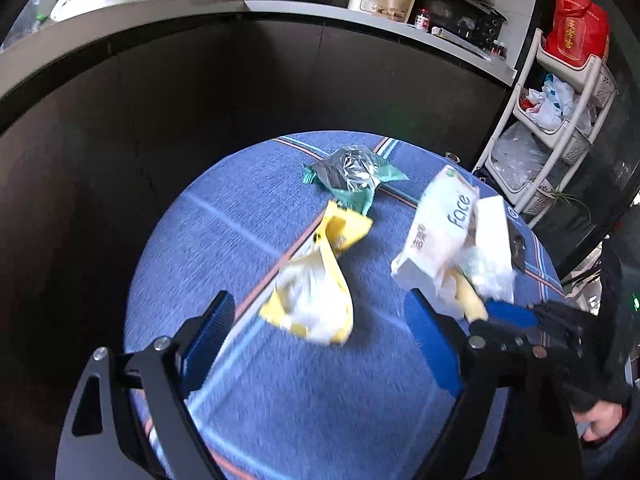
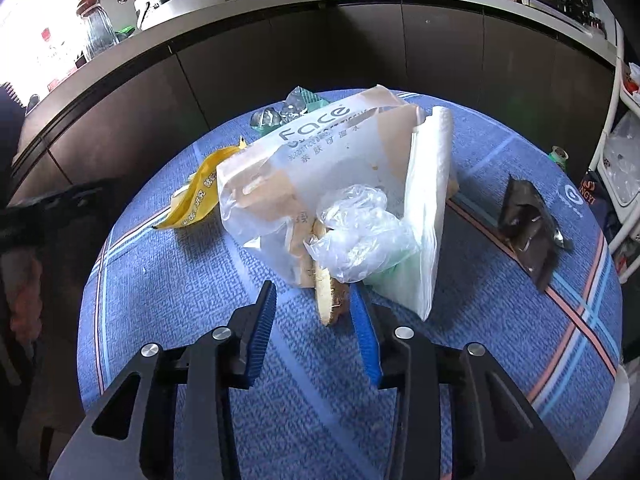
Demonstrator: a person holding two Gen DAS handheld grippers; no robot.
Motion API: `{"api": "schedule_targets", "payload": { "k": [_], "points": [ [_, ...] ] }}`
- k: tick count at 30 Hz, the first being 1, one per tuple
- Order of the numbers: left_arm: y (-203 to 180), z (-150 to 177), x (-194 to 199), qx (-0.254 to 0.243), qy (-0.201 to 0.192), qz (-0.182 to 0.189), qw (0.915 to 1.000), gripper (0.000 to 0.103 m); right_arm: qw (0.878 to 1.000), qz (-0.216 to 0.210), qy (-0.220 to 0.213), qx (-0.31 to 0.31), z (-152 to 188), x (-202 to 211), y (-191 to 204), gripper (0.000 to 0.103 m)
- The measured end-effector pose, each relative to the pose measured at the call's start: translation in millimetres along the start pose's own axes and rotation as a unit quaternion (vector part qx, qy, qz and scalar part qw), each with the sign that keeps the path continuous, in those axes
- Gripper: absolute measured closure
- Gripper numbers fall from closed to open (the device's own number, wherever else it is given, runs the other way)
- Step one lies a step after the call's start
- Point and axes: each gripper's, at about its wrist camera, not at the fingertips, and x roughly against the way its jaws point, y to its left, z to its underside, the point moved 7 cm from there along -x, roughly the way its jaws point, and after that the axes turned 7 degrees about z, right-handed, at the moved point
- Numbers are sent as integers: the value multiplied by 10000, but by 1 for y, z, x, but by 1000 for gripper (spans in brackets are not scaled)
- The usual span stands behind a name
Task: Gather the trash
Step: 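Grasp the yellow snack wrapper with the left tool while the right tool grasps the brown twig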
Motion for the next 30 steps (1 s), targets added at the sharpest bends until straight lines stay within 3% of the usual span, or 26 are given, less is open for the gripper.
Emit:
{"api": "schedule_targets", "payload": {
  "k": [8, 12, 14, 15, 20, 25, 28, 30],
  "points": [
    [16, -17, -55, -62, 419, 34, 9991, 9, 9999, 61, 86, -135, -1, -15, -8, 72],
    [25, -17, -67, 42, 588, 177, 9981, 28, 9998, 64, 85, -179, -2, -19, -7, 73],
    [27, -15, -71, 94, 685, 239, 9973, 39, 9997, 24, 117, -205, -1, -21, -6, 86],
    [28, -14, -73, 95, 733, 259, 9969, 45, 9997, 16, 127, -219, -1, -20, -7, 86],
    [28, -11, -76, 88, 732, 286, 9969, 49, 9999, 73, 135, 61, 15, -1, 1, 86],
    [24, -5, -81, 61, 815, 265, 9963, 51, 9998, 10, 160, -77, 40, 22, 4, 86],
    [21, -3, -80, -21, 813, 220, 9964, 68, 9996, -16, 164, -216, 50, 30, 0, 86],
    [18, -2, -80, 38, 842, 252, 9961, 73, 9994, -62, 171, -307, 55, 34, -1, 86]
  ]
}}
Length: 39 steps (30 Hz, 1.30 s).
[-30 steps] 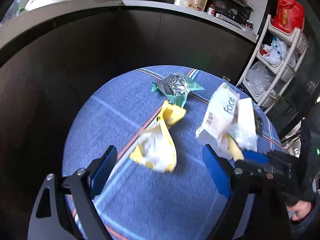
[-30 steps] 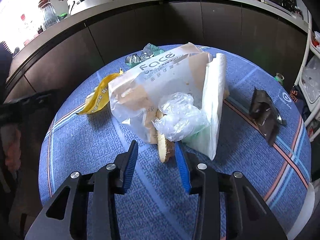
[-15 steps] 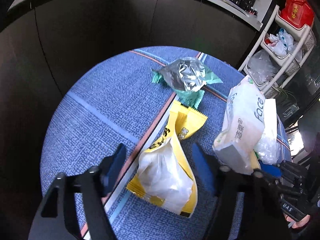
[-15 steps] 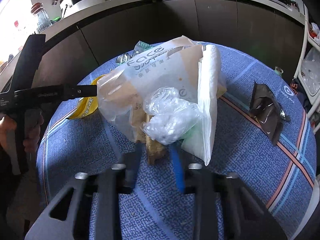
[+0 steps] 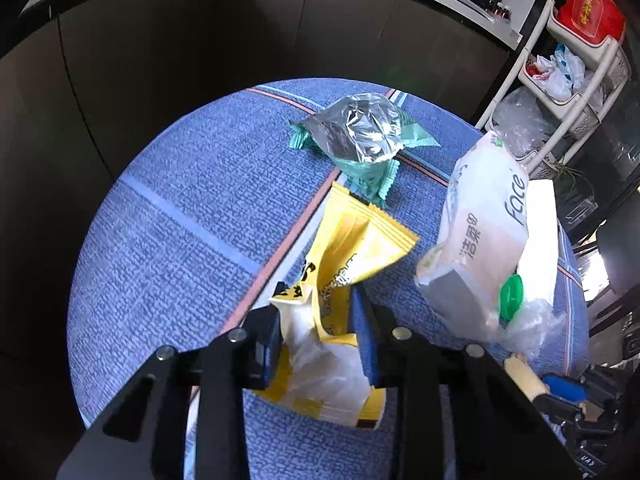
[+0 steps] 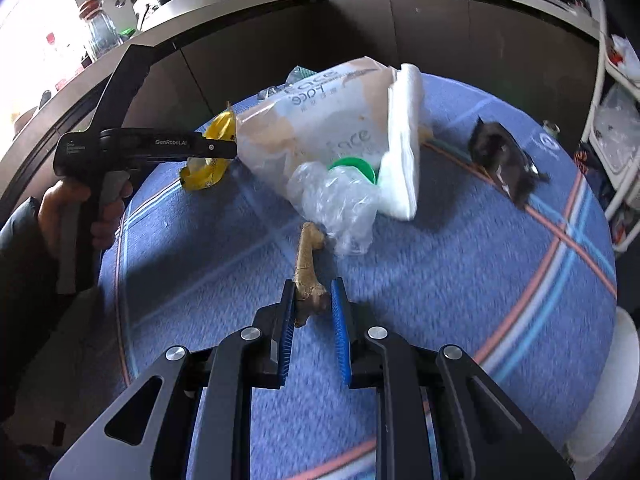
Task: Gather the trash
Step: 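Grasp the yellow snack wrapper with the left tool while the right tool grasps the brown twig, then carry the wrapper and twig over the white bin and open both tools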
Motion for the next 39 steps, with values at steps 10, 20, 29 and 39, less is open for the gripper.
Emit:
{"api": "schedule_targets", "payload": {
  "k": [10, 20, 29, 39],
  "points": [
    [-12, 35, 36, 106, -68, 100, 9999, 93, 9999, -89, -67, -76, 12, 23, -1, 86],
    [-64, 86, 57, -377, 102, 366, 9986, 92, 10000, 25, 64, 69, 26, 17, 2, 82],
    [-75, 91, 42, -388, 311, 406, 9979, 91, 9999, -117, 114, 17, 23, 11, 2, 87],
    [-134, 80, 66, -839, 57, 737, 9937, 93, 9980, -72, -587, -232, 13, 60, -18, 87]
  ]
}}
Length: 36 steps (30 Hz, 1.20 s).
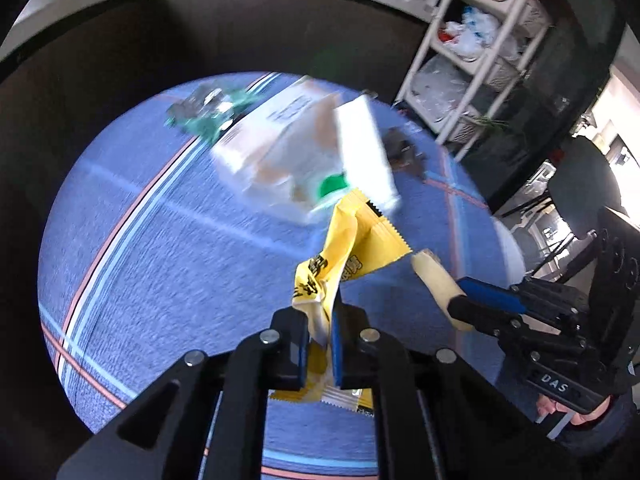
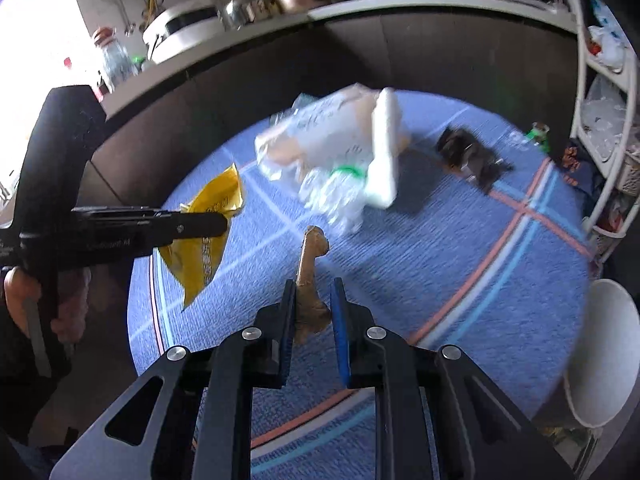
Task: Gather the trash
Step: 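Carry the wrapper and twig over the white bin and open both tools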
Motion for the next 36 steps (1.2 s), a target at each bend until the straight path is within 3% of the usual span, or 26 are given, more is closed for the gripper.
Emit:
{"api": "schedule_targets", "payload": {
  "k": [11, 23, 36],
  "points": [
    [-106, -35, -12, -789, -130, 606, 9950, 93, 9948, 628, -599, -541, -4, 68, -75, 87],
    [-216, -49, -67, -1549, 201, 1110, 9815, 93, 9749, 1360, -822, -1561, 43, 118, -195, 87],
    [-297, -51, -161, -1865, 858, 1330, 9696, 93, 9615, 1516, -540, -2226, 95, 99, -283, 87]
  ]
}}
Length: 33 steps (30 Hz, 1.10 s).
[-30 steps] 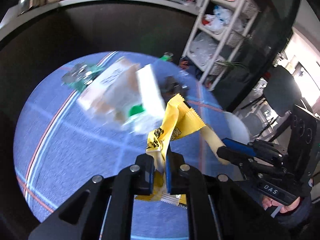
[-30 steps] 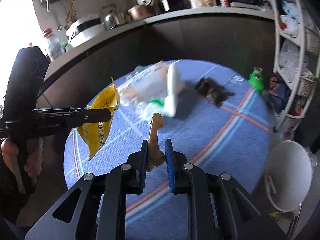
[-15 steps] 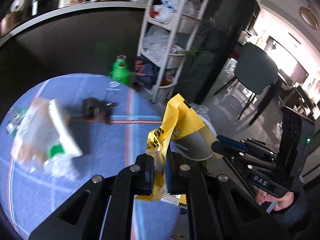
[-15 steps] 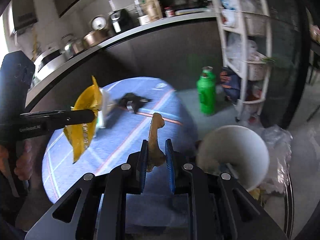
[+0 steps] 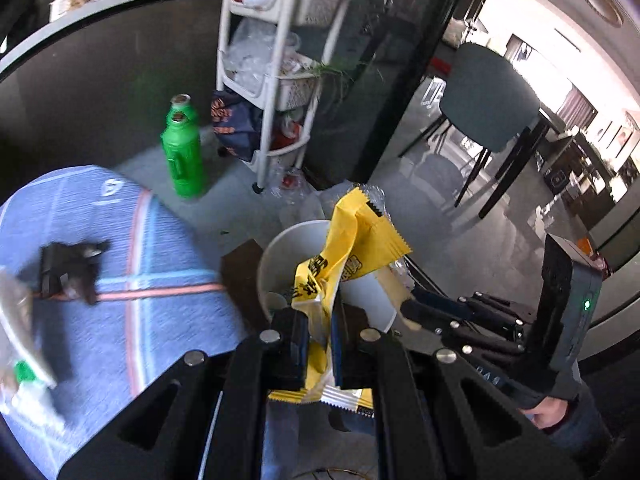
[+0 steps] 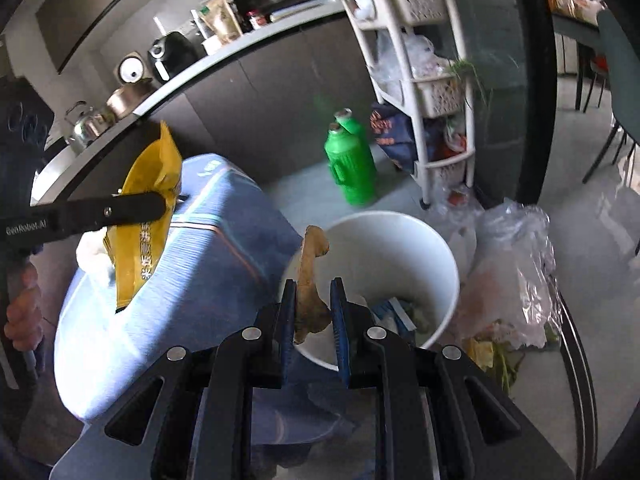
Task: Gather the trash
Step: 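Carry the wrapper and twig over the white bin and open both tools, then move both open tools back over the table toward the tissue pack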
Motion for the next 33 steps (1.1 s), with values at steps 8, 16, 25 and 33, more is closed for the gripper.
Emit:
{"api": "schedule_targets", "payload": {
  "k": [8, 16, 25, 33],
  "points": [
    [4, -4, -78, 167, 514, 1, 9985, 93, 9993, 35, 342, -129, 12, -45, -31, 87],
    [20, 3, -129, 78, 899, -200, 9957, 86, 9983, 101, 576, -11, 20, -76, -44, 85],
    [20, -19, -102, 15, 139, -387, 9992, 15, 9986, 131, 90, 503, 13, -64, -39, 26],
    [26, -22, -77, 334, -136, -463, 9983, 4, 9994, 115, 14, 340, 13, -52, -35, 9]
  ]
}}
